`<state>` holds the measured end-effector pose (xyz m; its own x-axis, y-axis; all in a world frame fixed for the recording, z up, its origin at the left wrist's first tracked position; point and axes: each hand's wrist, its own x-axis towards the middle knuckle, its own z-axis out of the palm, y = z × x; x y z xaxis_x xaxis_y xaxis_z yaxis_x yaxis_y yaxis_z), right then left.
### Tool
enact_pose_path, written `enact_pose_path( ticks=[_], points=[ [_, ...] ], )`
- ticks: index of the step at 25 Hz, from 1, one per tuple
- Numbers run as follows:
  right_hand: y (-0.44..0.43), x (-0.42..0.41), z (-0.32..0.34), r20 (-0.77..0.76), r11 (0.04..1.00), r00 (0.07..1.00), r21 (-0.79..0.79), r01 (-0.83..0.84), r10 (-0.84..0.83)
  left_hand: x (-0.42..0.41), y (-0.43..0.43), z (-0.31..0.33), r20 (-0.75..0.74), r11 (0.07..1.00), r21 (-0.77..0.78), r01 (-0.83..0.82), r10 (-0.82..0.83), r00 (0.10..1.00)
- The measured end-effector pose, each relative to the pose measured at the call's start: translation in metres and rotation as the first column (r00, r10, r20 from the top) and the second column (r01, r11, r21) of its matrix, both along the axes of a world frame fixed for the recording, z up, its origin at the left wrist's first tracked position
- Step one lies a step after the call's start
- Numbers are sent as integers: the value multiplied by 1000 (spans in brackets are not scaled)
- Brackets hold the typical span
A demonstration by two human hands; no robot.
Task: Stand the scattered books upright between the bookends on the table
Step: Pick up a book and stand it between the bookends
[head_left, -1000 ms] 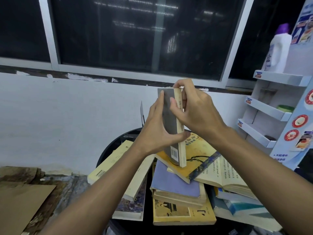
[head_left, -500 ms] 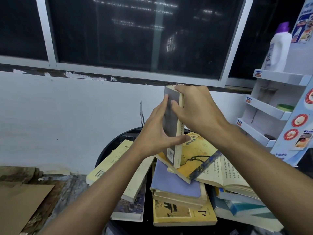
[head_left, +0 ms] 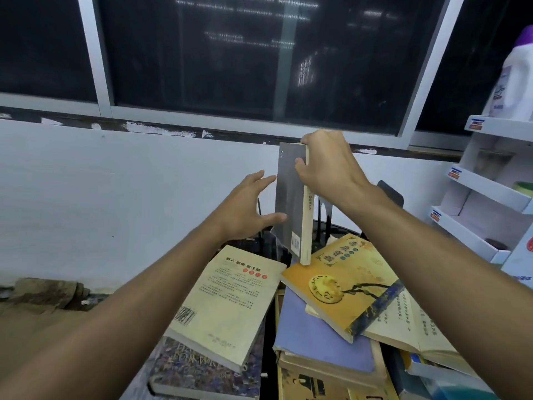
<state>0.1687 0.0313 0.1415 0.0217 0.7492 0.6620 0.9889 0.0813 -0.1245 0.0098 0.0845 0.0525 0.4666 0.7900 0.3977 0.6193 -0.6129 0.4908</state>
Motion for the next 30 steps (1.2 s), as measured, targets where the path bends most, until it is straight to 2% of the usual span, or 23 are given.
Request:
enact_pose_path(
  ticks=[5, 10, 18, 22, 30],
  points=[
    [31, -4, -12, -6, 997, 1000, -74, 20, -21, 1, 39, -8, -109, 994, -14, -112, 110, 988],
    [53, -11, -22, 13, 991, 999, -128, 38, -37, 8, 61, -15, -139, 990, -43, -131, 124, 982],
    [88, -13, -46, 11, 997, 999, -68, 45, -44, 13, 73, -22, -41, 992, -99, -83, 79, 996],
    [103, -6, -72, -81, 1000, 997, -2, -17, 17, 11, 74, -27, 23, 992, -110, -57, 60, 998],
    [105, 5, -108, -158, 987, 975, 32, -156, 159, 9, 72, -38, 126, 986, -167, 6, 15, 992]
  ],
)
